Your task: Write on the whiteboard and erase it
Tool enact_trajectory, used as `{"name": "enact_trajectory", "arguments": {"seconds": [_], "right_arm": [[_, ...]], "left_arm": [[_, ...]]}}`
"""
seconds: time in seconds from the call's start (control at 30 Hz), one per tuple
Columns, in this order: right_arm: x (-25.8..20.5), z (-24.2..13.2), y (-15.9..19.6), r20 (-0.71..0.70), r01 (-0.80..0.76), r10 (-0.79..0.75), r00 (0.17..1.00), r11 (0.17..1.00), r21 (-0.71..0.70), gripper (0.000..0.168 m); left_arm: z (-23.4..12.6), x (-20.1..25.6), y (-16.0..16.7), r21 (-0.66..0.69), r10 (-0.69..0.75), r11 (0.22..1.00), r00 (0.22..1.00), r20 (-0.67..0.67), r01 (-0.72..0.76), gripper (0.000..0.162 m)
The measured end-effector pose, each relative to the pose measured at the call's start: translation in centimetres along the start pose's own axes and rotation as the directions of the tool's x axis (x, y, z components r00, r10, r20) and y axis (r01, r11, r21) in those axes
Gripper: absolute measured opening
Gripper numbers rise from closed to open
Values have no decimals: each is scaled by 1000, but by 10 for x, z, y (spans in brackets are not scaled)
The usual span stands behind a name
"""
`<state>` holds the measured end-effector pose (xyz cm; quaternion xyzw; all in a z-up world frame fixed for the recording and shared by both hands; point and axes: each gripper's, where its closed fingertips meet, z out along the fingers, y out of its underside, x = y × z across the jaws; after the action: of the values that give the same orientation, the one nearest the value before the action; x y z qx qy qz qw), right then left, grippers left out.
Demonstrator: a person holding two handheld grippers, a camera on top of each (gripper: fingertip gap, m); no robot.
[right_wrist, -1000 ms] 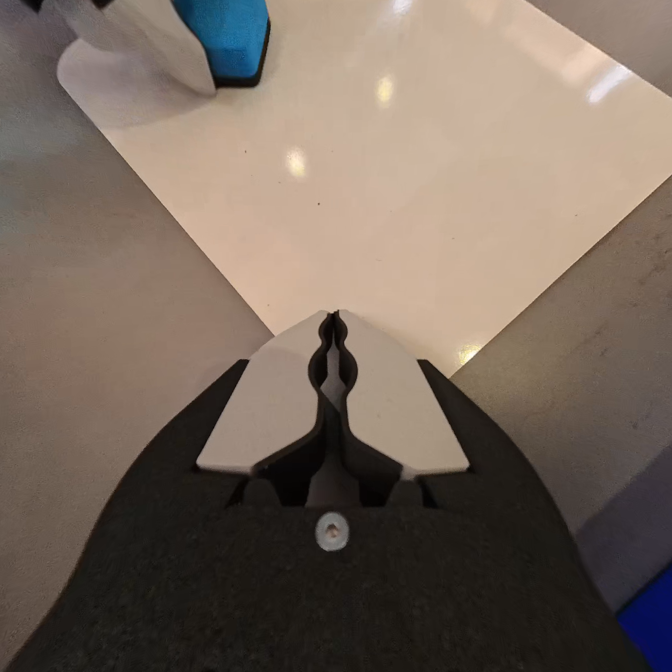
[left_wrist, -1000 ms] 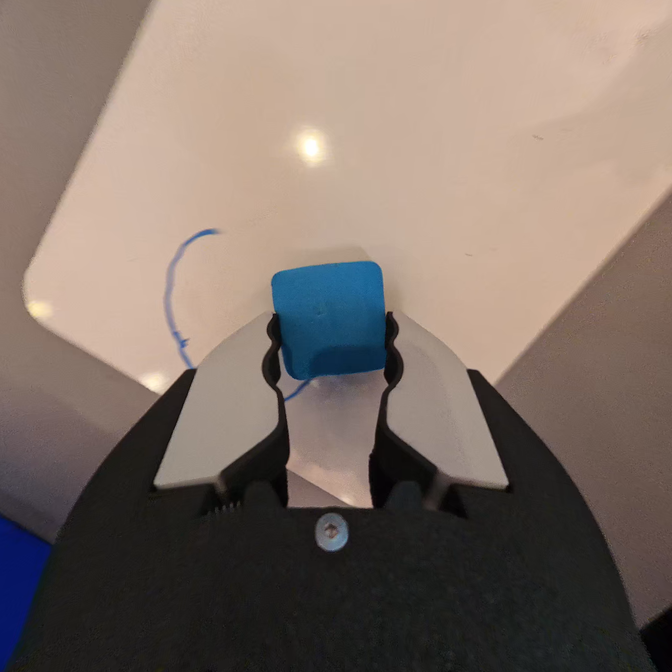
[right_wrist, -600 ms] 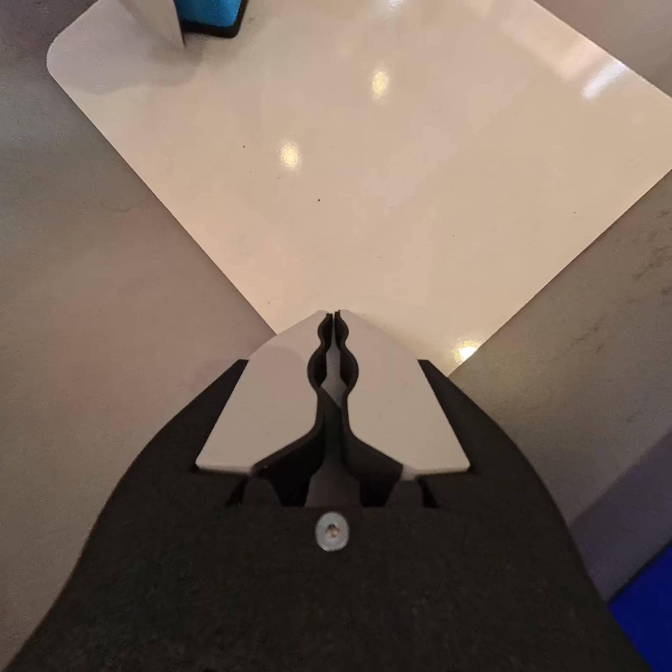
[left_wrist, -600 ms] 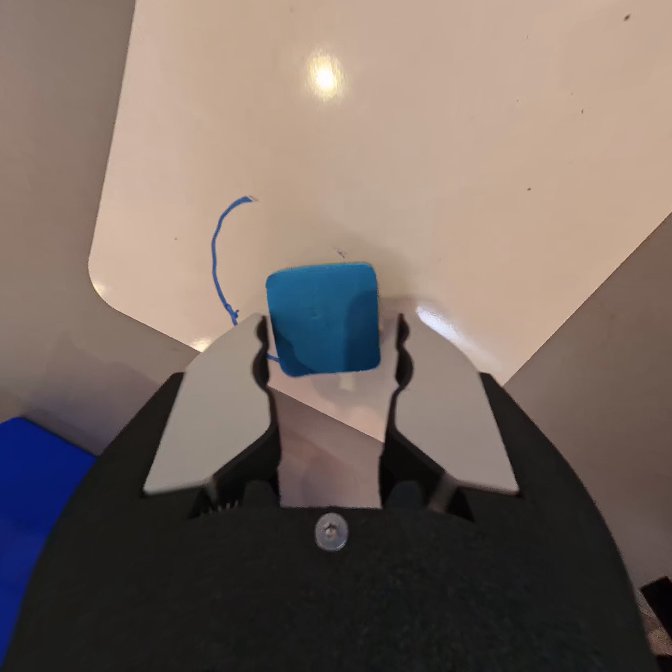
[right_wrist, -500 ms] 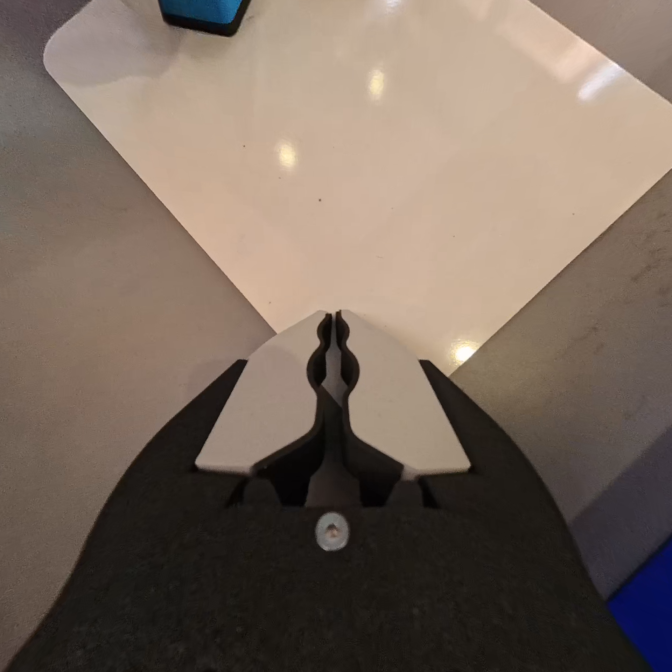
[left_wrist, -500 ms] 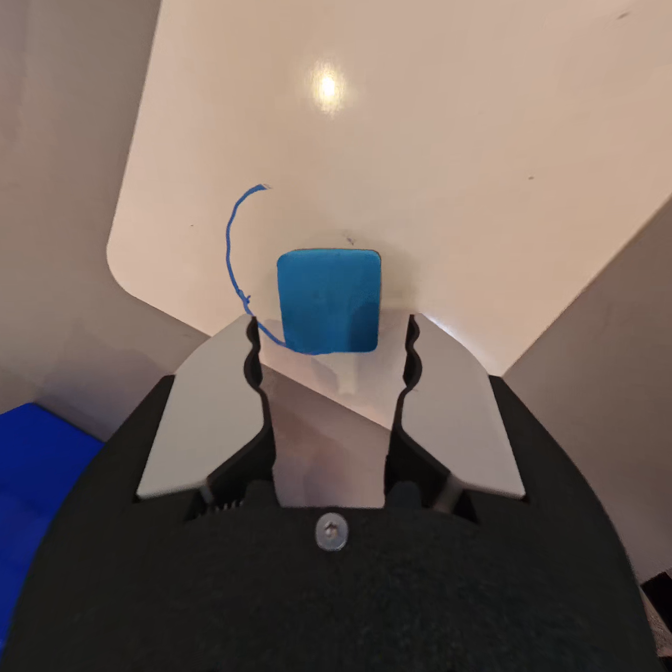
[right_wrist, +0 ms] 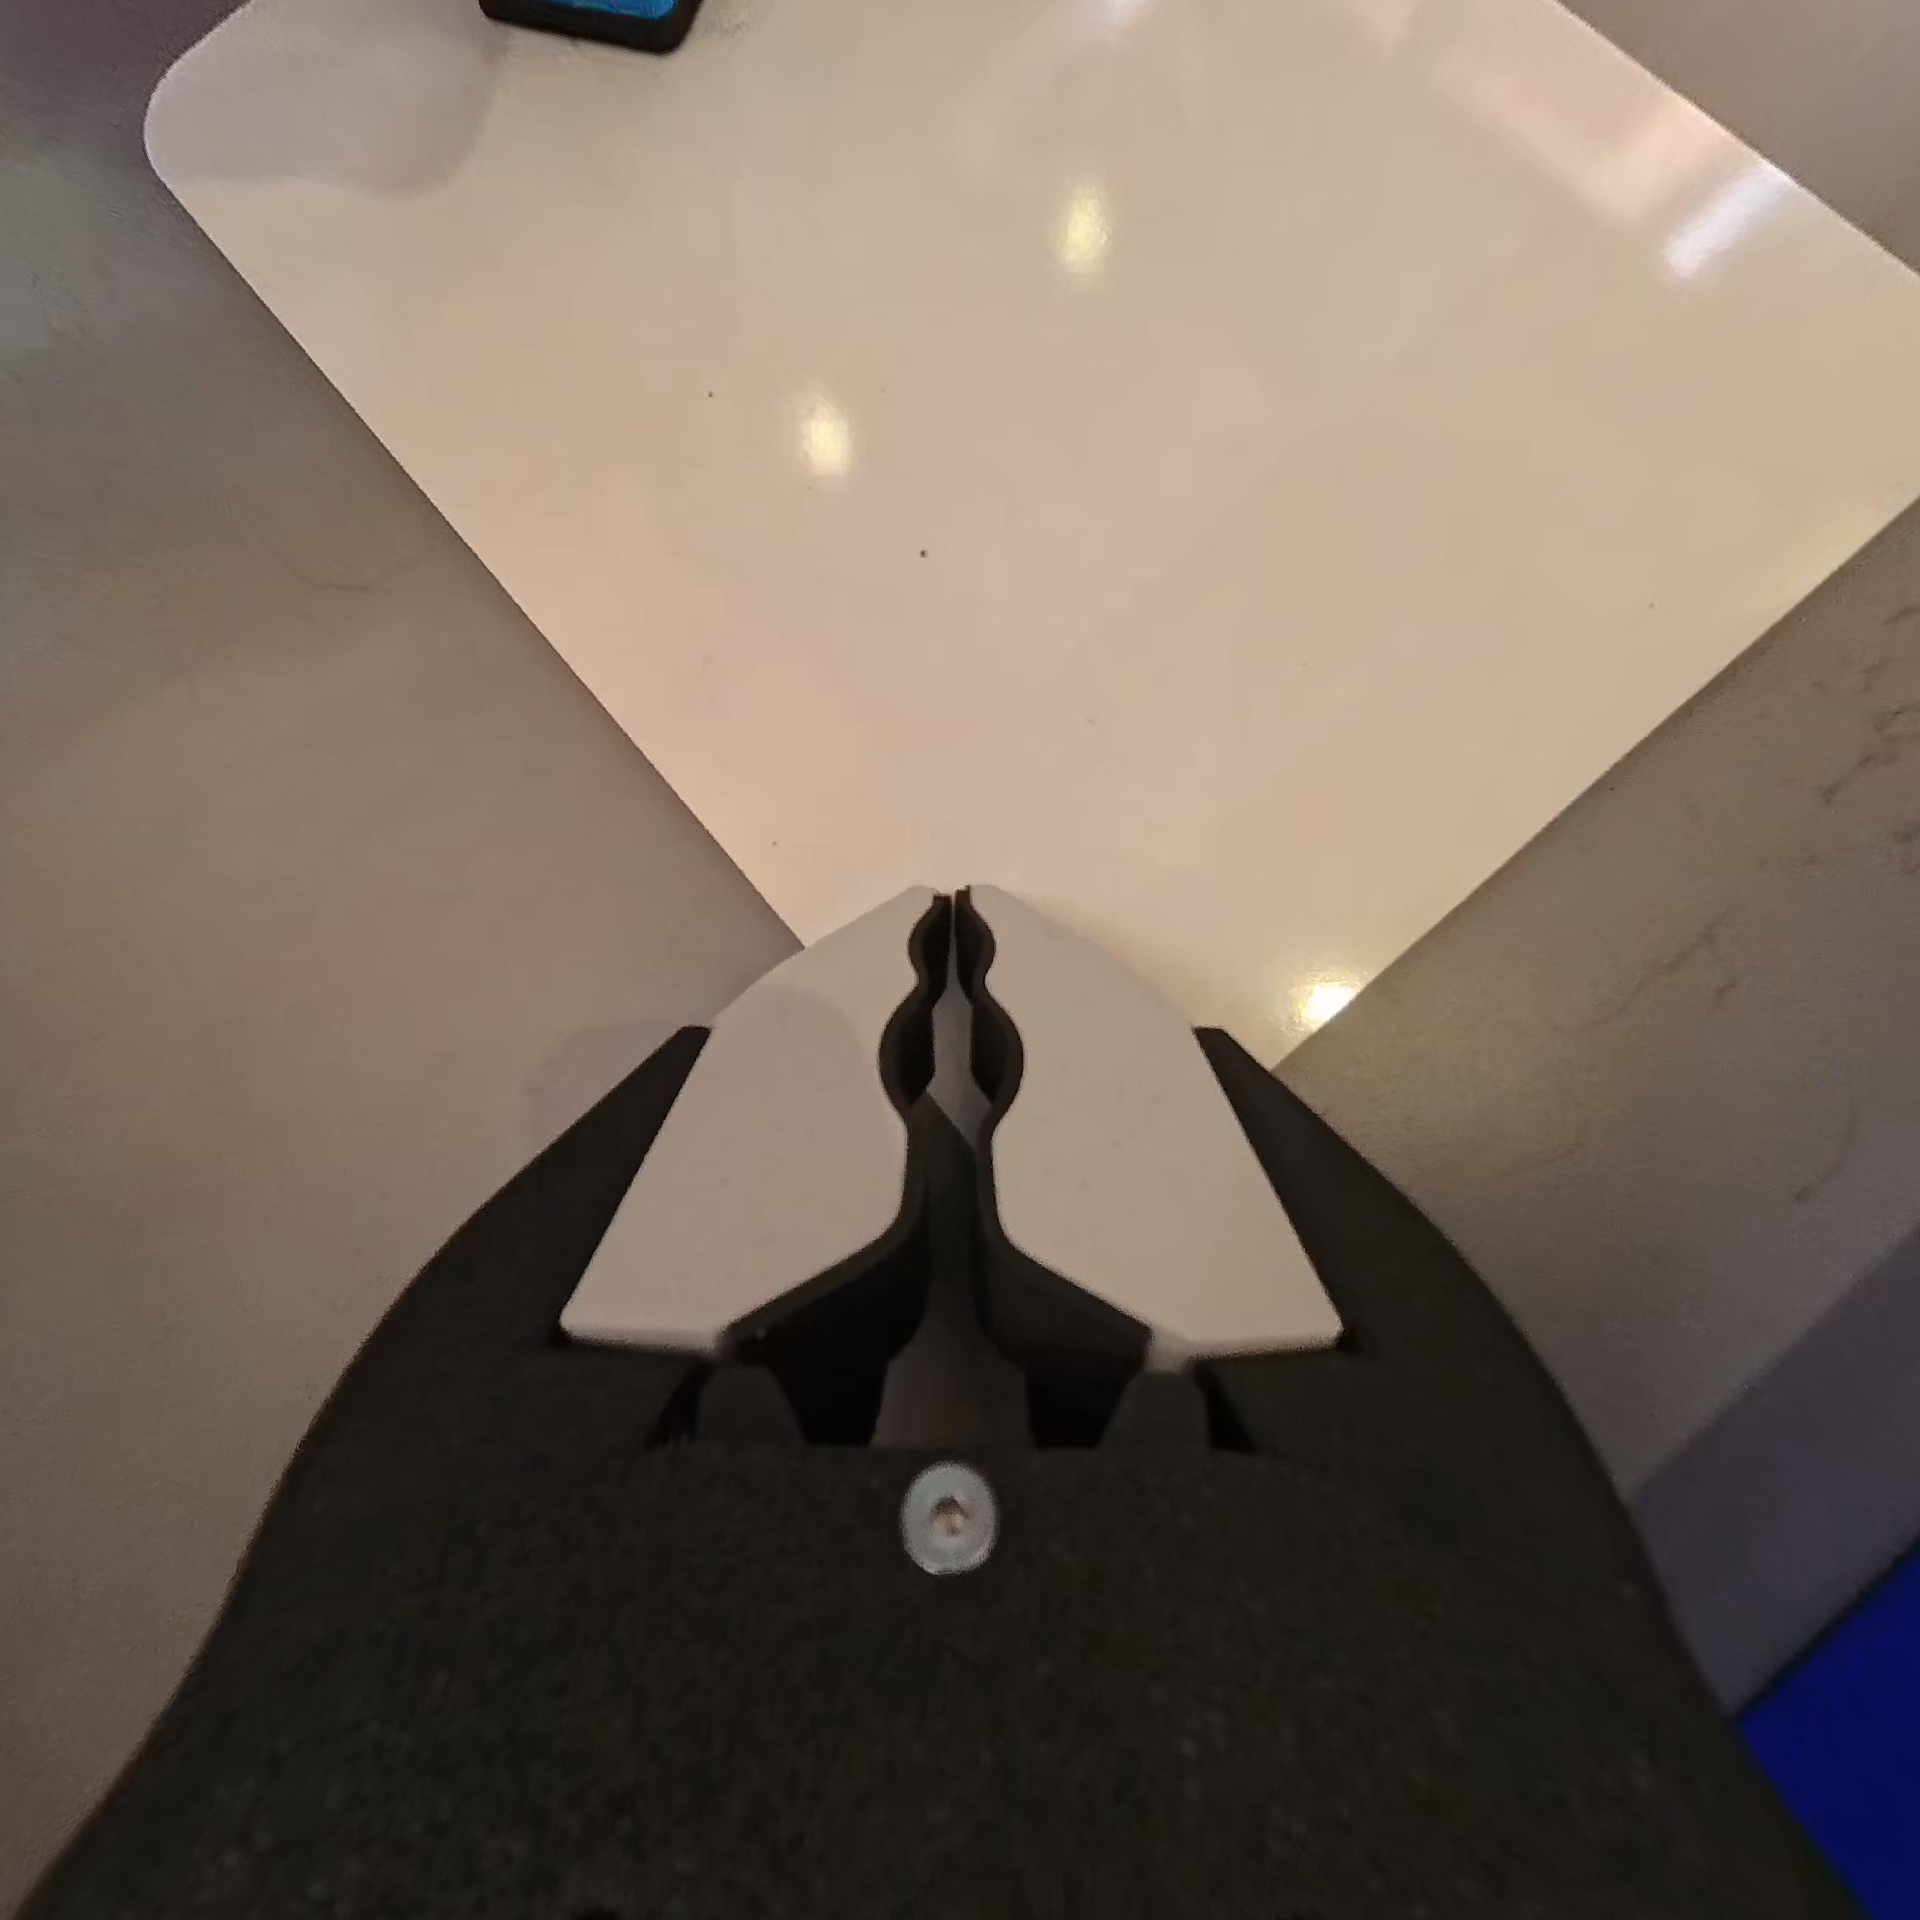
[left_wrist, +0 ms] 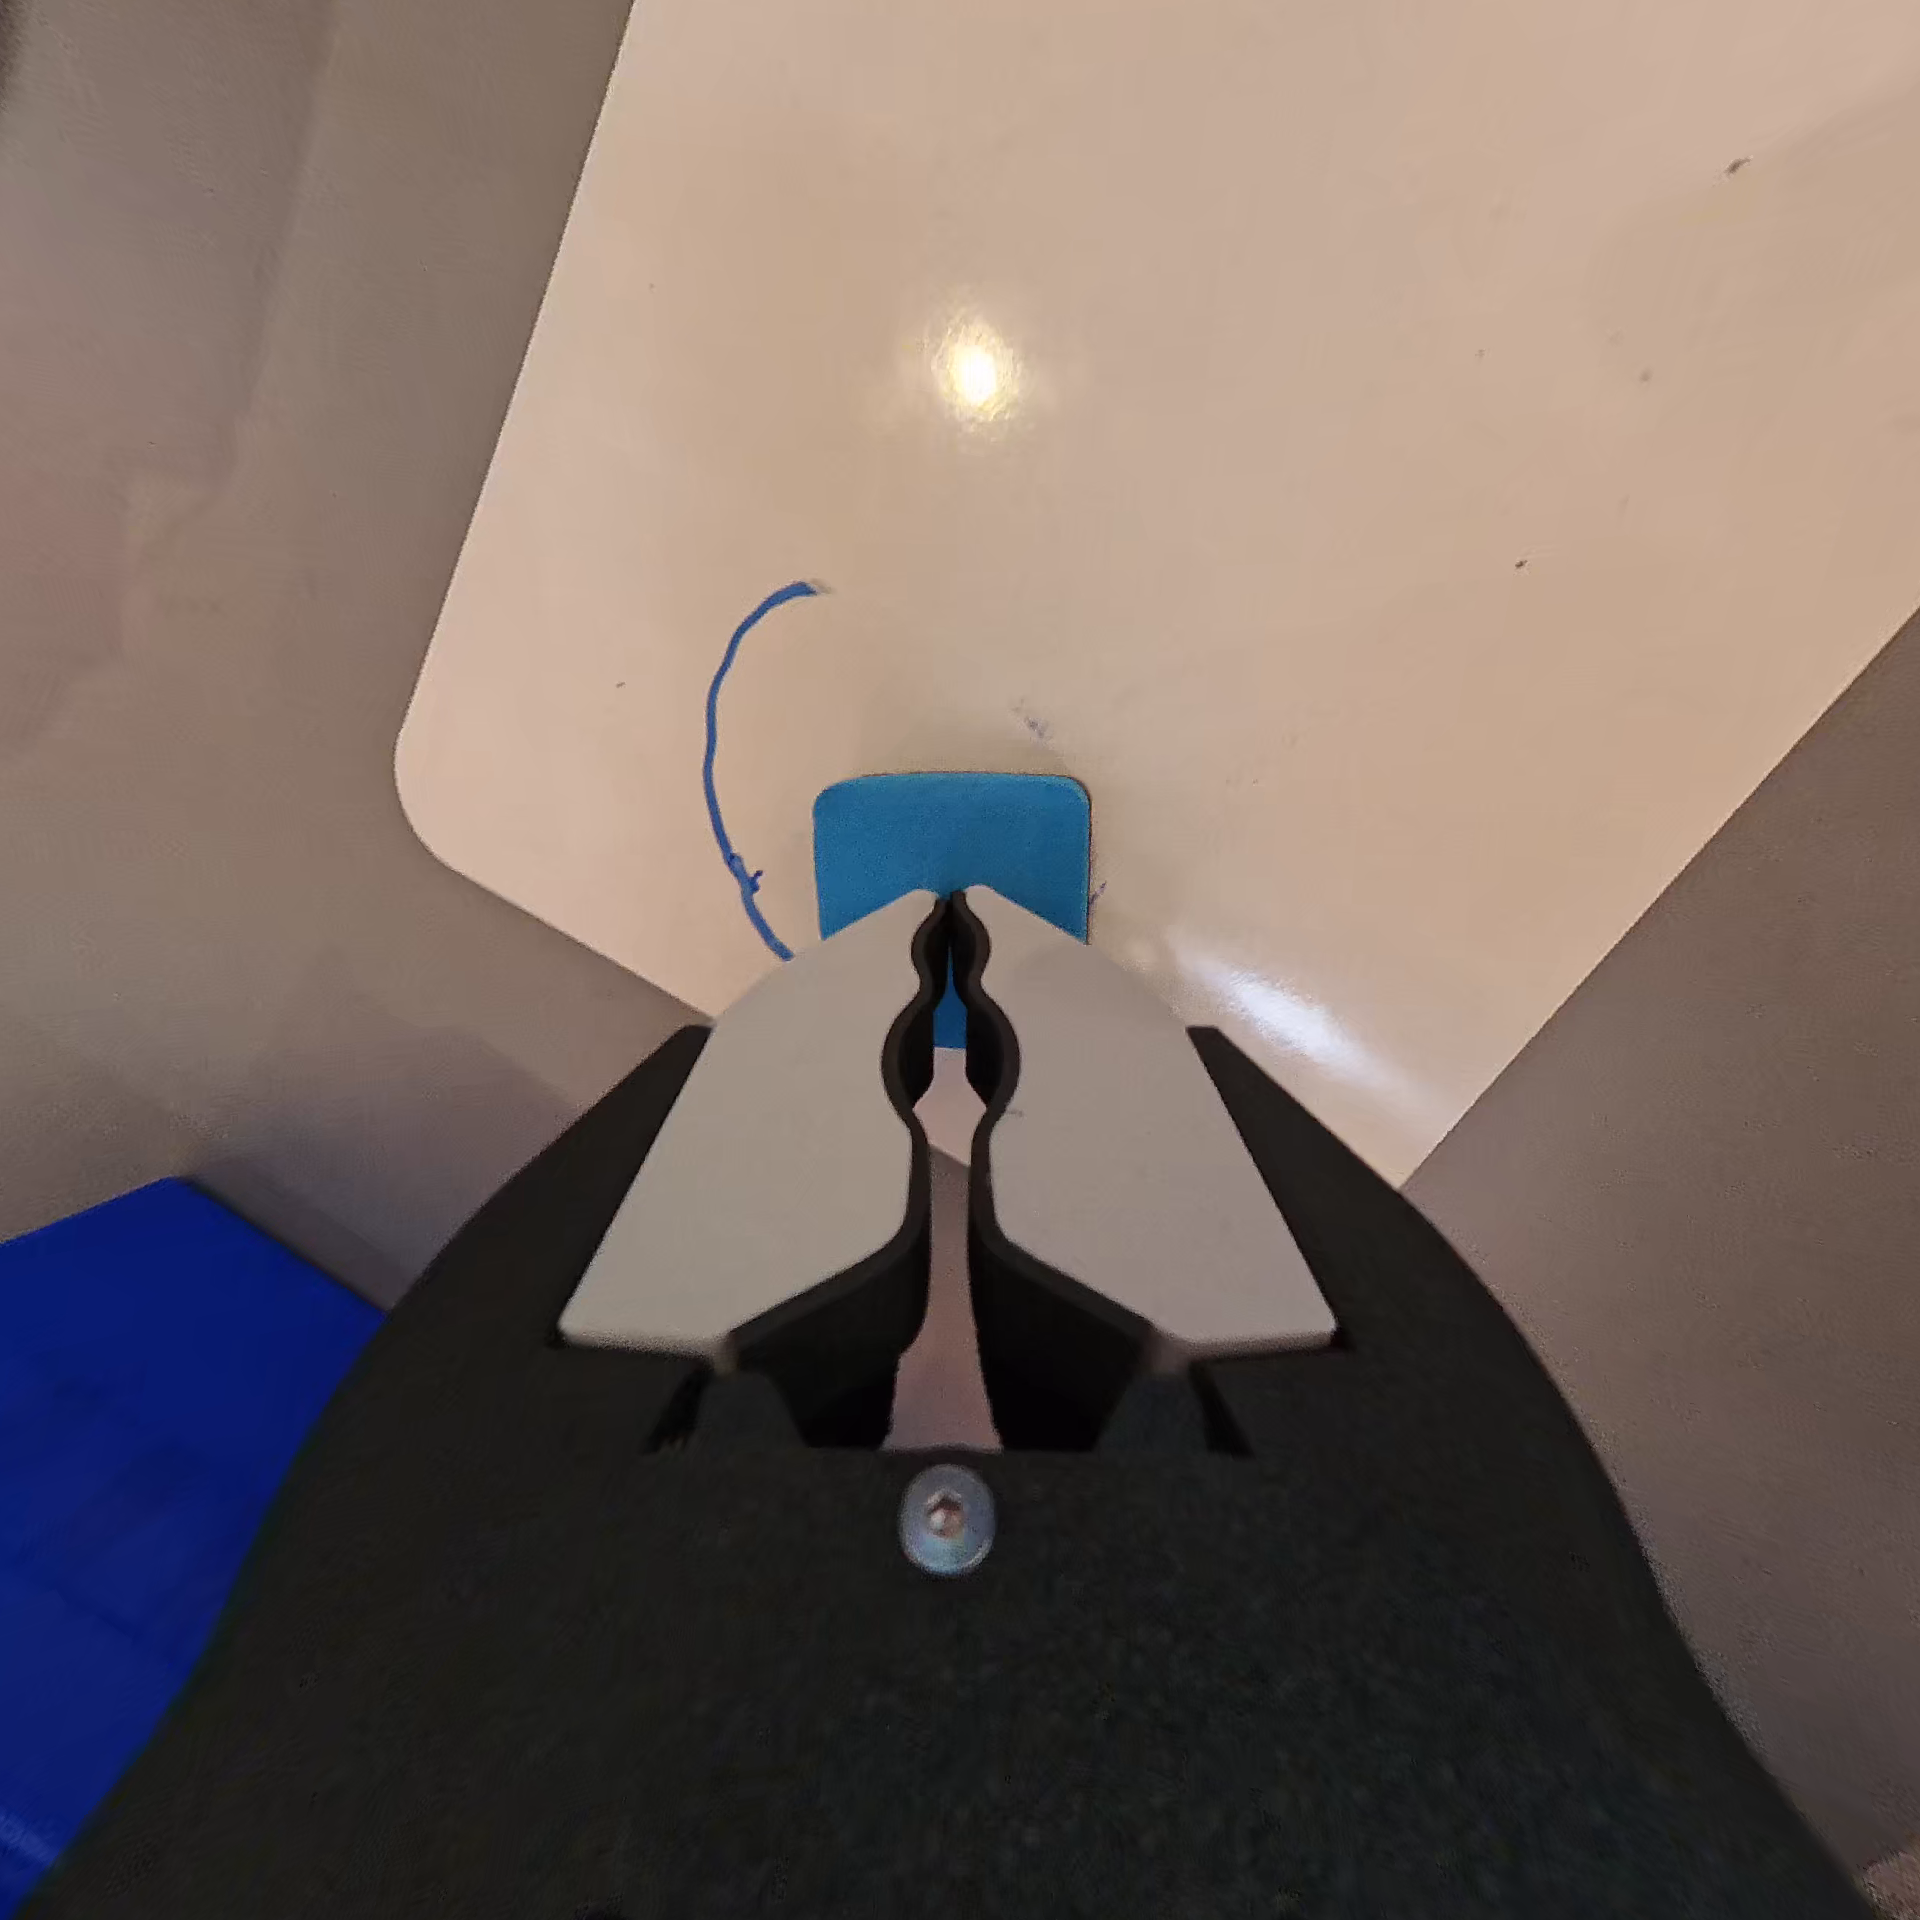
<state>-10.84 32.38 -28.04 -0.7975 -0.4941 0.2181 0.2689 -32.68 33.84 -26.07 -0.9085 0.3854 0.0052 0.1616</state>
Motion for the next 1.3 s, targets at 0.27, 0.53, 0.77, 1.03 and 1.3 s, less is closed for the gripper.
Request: {"name": "enact_trajectory", "arguments": {"seconds": [0.27,0.53,0.77,1.03,1.3], "right_arm": [[3,0,0,2,-12,12,1000,1000,-8,0],[10,-4,3,-24,-29,28,999,999,-27,1],[9,-4,3,-36,-23,22,999,999,-37,0],[5,-4,5,-27,-23,22,999,998,-50,1],[4,-4,5,-30,-25,23,999,998,-55,1]], "left_arm": [[1,15,-10,37,-19,999,996,-88,22,0],[-3,-24,21,-61,-120,991,993,-3,119,0],[-8,20,18,-79,36,996,999,-36,-38,0],[-4,11,10,-12,-6,1000,997,-71,5,0],[6,-52,11,-129,-70,989,995,64,78,0]]}}
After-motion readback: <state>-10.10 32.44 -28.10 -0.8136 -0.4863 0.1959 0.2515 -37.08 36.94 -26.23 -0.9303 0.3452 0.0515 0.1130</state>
